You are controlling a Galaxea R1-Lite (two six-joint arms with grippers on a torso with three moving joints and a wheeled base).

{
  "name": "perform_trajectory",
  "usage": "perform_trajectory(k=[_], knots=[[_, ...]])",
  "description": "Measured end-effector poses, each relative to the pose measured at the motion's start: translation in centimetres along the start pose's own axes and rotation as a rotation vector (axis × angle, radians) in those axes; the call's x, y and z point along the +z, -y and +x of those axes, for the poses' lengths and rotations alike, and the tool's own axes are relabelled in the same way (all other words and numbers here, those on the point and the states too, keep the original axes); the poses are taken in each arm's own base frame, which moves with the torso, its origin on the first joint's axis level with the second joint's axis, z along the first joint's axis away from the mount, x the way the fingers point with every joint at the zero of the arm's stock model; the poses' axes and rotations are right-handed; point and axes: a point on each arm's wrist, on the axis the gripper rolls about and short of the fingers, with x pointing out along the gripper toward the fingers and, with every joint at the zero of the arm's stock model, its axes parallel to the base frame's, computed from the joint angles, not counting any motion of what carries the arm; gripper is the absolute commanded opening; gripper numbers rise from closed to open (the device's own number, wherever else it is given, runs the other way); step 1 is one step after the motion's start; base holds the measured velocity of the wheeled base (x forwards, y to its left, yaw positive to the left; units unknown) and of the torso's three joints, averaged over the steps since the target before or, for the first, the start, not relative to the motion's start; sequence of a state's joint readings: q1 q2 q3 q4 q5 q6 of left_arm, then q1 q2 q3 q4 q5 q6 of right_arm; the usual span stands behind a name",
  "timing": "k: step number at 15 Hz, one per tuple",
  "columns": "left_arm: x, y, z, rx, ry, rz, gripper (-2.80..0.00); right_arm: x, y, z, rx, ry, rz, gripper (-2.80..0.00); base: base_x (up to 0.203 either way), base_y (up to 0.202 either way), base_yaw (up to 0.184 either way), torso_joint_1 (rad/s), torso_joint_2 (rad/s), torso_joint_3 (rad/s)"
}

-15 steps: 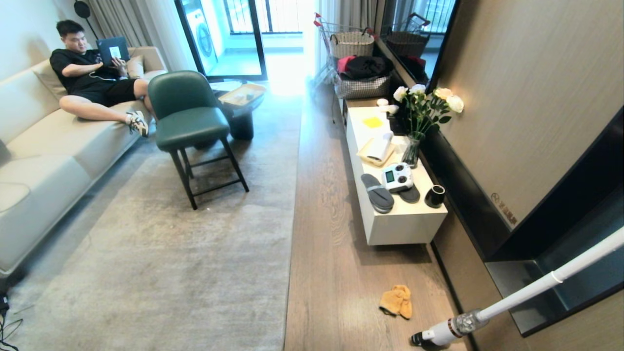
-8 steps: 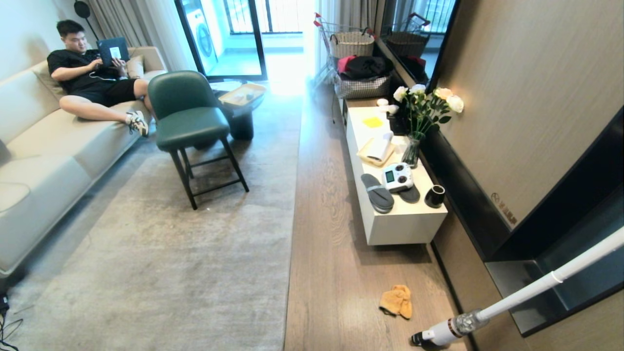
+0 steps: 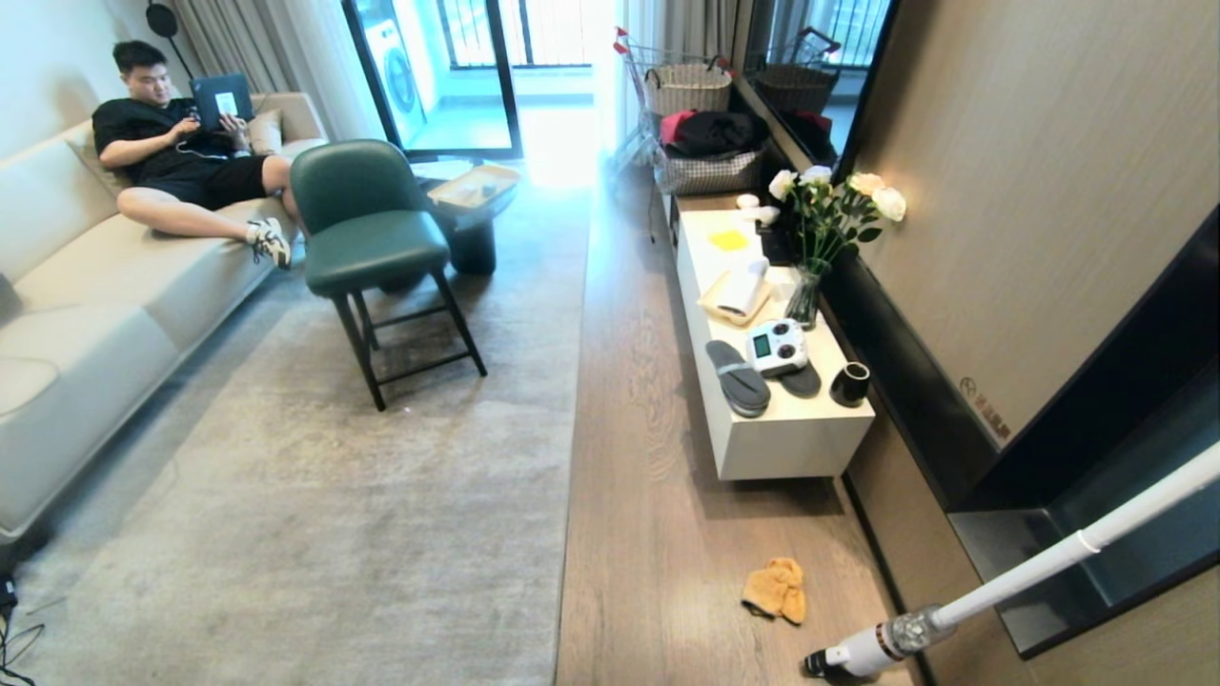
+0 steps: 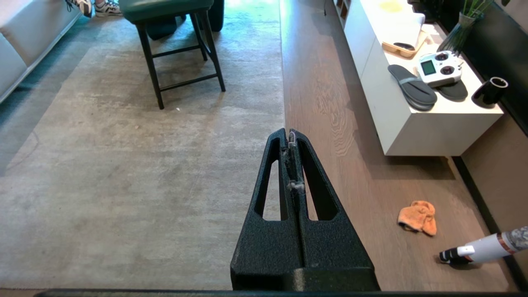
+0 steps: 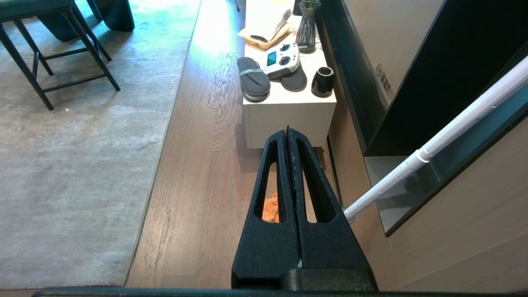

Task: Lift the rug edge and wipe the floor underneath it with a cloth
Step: Pick up the rag

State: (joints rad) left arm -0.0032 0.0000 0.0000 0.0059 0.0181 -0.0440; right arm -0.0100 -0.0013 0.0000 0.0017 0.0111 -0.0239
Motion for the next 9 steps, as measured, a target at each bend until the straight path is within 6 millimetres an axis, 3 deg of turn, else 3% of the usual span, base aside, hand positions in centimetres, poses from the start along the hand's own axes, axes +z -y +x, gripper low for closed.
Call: perform_trajectory(k=[9], knots=[[0.00,0.00,0.00,0.000,0.000,0.000,-2.80,0.00,0.00,0.00,-0.002,0.000,0.009,-2.80,0.000,0.000,0.000,-0.070,0.16,0.085]])
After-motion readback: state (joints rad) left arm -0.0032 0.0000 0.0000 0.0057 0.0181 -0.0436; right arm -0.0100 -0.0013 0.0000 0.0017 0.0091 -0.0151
